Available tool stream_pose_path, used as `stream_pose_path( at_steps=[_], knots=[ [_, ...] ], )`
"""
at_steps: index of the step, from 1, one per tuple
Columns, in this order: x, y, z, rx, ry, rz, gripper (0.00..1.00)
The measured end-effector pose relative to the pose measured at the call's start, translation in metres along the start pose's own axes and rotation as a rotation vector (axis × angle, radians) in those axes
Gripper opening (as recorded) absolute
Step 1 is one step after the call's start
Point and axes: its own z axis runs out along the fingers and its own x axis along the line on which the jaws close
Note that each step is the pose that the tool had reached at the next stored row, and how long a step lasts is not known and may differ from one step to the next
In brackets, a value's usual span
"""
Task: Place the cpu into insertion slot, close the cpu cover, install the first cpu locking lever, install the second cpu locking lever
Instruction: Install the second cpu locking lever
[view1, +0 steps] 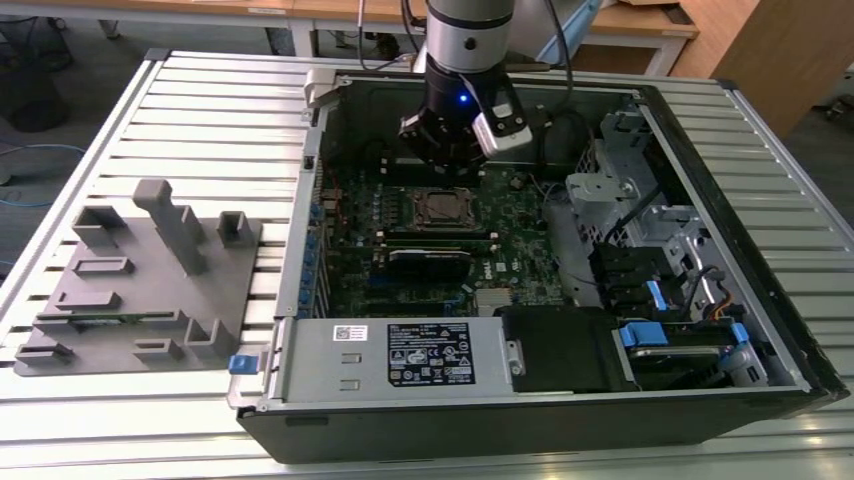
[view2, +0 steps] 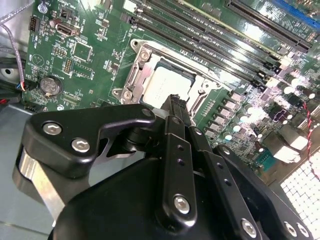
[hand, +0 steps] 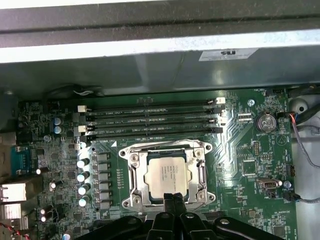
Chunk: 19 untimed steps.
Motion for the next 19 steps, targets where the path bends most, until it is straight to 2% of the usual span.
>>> stream_pose_path(
  at_steps=[1, 19],
  knots=[
    [-0.0006, -0.0078, -0.0002, 0.0, 0.0, 0.0, 0.11],
    [-0.0015, -0.0282, -0.0004, 0.0, 0.0, 0.0, 0.11]
  ],
)
